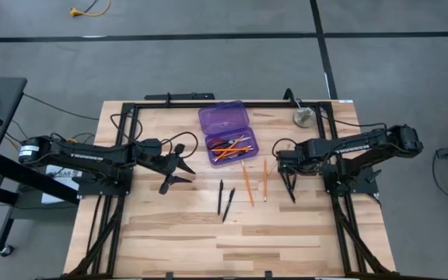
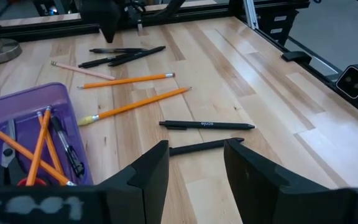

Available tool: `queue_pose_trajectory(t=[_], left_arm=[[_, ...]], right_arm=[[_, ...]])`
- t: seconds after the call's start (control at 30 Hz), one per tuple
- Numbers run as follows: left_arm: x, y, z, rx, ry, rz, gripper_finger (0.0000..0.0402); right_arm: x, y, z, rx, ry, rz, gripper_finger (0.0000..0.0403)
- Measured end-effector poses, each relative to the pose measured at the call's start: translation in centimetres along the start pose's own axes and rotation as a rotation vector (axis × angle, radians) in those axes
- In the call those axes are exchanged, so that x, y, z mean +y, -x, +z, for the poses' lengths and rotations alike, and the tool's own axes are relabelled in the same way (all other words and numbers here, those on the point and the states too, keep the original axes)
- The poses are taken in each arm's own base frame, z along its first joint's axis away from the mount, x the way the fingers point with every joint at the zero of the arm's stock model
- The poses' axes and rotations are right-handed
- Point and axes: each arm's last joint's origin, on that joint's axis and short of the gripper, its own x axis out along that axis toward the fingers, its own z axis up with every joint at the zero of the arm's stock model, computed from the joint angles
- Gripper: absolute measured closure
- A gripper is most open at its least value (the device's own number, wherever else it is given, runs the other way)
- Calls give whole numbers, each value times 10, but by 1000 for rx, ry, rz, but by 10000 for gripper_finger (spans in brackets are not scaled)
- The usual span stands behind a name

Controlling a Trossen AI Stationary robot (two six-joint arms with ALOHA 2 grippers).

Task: Pick & place school supplies into a supply box
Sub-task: Put the black pen into the purple supply box

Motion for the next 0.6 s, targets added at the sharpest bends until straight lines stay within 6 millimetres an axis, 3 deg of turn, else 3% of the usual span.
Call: queue_pose_trajectory(t=[0.27, 0.6], left_arm=[[0, 0, -1, 6, 3, 0, 258], [0, 0, -1, 7, 2, 2, 258]], right_arm=[[-6, -21, 5, 1, -29, 24, 232], [-12, -37, 6, 8, -49, 53, 230]])
